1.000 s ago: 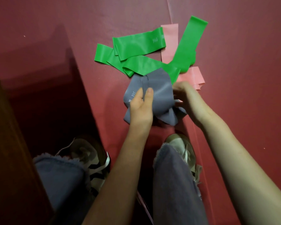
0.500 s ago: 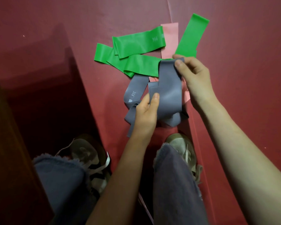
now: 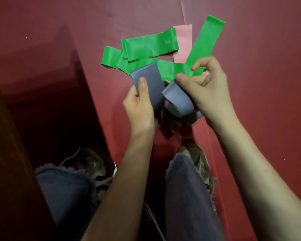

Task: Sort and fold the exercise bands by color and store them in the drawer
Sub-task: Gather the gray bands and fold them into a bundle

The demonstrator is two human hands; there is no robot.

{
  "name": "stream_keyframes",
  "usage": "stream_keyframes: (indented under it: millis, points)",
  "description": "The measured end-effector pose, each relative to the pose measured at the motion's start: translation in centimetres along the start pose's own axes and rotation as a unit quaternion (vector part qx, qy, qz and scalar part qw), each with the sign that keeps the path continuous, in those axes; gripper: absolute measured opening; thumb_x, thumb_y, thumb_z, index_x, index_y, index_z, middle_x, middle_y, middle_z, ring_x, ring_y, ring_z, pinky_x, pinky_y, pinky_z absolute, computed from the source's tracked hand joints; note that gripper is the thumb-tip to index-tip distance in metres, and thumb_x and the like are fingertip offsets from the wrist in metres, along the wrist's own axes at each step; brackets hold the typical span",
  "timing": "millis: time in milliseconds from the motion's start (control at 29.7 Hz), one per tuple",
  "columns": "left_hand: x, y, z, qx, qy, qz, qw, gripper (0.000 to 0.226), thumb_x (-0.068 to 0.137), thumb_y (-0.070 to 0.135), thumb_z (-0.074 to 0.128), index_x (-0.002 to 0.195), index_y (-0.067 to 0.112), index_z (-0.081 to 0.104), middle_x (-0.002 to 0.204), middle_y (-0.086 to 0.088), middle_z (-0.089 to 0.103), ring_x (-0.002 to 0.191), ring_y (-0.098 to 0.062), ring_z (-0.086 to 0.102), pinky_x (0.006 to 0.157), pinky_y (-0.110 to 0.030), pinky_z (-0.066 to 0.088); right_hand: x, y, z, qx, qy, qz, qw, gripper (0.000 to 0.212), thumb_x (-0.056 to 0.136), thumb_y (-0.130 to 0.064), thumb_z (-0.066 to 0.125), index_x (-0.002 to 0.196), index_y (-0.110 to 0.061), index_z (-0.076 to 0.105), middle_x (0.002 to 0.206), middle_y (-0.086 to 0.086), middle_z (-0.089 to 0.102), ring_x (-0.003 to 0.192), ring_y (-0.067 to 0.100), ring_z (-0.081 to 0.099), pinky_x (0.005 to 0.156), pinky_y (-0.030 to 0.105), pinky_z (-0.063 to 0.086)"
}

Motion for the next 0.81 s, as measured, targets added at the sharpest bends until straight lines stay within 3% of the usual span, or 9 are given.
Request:
stream_keyframes:
  millis: [101,202,303,404,471,538,572,706,807]
  points:
    - [-0.7,0.5,0.7,0.019,-0.017,0.019,1.000,0.030,0.092,0.020,0.050,0.062,0.019,0.051,0.061,0.001,0.048,0.065,-0.009,0.043,0.058,-0.025,0.037,-0.8,-0.1,1.7,0.031,-0.008,-0.011,0.999,0.022,0.078,-0.016,0.058,0.079,-0.021,0.037,0.054,0.016,0.043,0.040,0.012,0.034,0.041,0.025,0.022]
    - [-1.2,0.1,0.9,0.035,-0.027,0.015,0.999,0.029,0.094,0.014,0.046,0.066,0.015,0.055,0.053,0.014,0.051,0.057,0.002,0.043,0.056,-0.020,0.038,-0.7,-0.3,1.7,0.057,0.053,-0.020,0.997,0.020,0.079,-0.017,0.057,0.079,-0.021,0.037,0.058,0.018,0.049,0.048,0.016,0.038,0.046,0.027,0.027]
    - [-1.5,0.0,1.0,0.048,-0.037,0.020,0.998,0.029,0.089,0.030,0.046,0.066,0.012,0.051,0.068,-0.005,0.046,0.069,-0.011,0.042,0.063,-0.029,0.037,0.1,-0.2,1.5,0.031,0.089,-0.027,0.995,0.022,0.080,-0.017,0.057,0.077,-0.022,0.036,0.054,0.014,0.046,0.049,0.017,0.033,0.046,0.029,0.023]
    - [-1.8,-0.2,1.4,0.022,-0.041,-0.027,0.999,0.030,0.093,0.033,0.044,0.067,0.020,0.054,0.079,-0.006,0.053,0.079,-0.016,0.049,0.075,-0.035,0.044,0.6,0.0,1.9,-0.021,0.091,-0.040,0.995,0.024,0.081,-0.019,0.058,0.075,-0.024,0.036,0.050,0.016,0.039,0.047,0.018,0.030,0.047,0.033,0.023]
    - [-1.9,-0.8,1.5,0.000,-0.034,-0.096,0.995,0.037,0.096,0.035,0.036,0.086,0.014,0.064,0.093,-0.007,0.065,0.094,-0.019,0.059,0.093,-0.037,0.048,0.7,0.4,2.0,-0.048,0.102,-0.049,0.992,0.025,0.080,-0.023,0.059,0.073,-0.026,0.036,0.050,0.022,0.039,0.048,0.022,0.032,0.050,0.037,0.025]
    - [-2.0,-1.3,1.6,0.007,-0.035,-0.135,0.990,0.050,0.096,0.041,0.032,0.111,0.004,0.061,0.112,-0.012,0.064,0.107,-0.024,0.059,0.099,-0.041,0.045,0.6,0.8,1.9,-0.065,0.124,-0.056,0.989,0.025,0.078,-0.024,0.059,0.071,-0.027,0.035,0.043,0.003,0.039,0.045,0.013,0.033,0.051,0.032,0.025]
    - [-2.1,-1.4,1.8,0.008,-0.044,-0.134,0.990,0.049,0.096,0.040,0.033,0.111,0.003,0.060,0.112,-0.013,0.064,0.106,-0.024,0.059,0.097,-0.039,0.046,0.6,1.0,1.9,-0.071,0.134,-0.059,0.987,0.025,0.079,-0.023,0.059,0.071,-0.028,0.036,0.042,-0.007,0.037,0.043,0.008,0.032,0.051,0.029,0.025]
    - [-2.3,-0.8,2.5,-0.031,-0.087,-0.069,0.993,0.026,0.095,0.009,0.041,0.074,0.015,0.054,0.075,-0.006,0.054,0.073,-0.014,0.048,0.064,-0.018,0.044,0.4,1.5,2.4,-0.108,0.138,-0.062,0.983,0.026,0.084,-0.018,0.058,0.074,-0.028,0.036,0.046,-0.011,0.034,0.046,0.003,0.034,0.056,0.029,0.030]
    - [-1.8,-0.4,2.0,-0.047,-0.081,-0.039,0.995,0.021,0.095,0.010,0.041,0.081,0.019,0.055,0.080,-0.001,0.058,0.079,-0.014,0.052,0.074,-0.024,0.046,0.1,0.8,3.4,-0.115,0.105,-0.085,0.984,0.014,0.086,-0.021,0.053,0.088,-0.021,0.039,0.057,-0.006,0.036,0.054,0.010,0.038,0.059,0.028,0.034]
Point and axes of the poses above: each hand's wrist, its own x-axis towards the middle knuckle, its own z-axis out of the palm, y = z × x, the point moved 7 cm from there along x, towards the middle knuckle
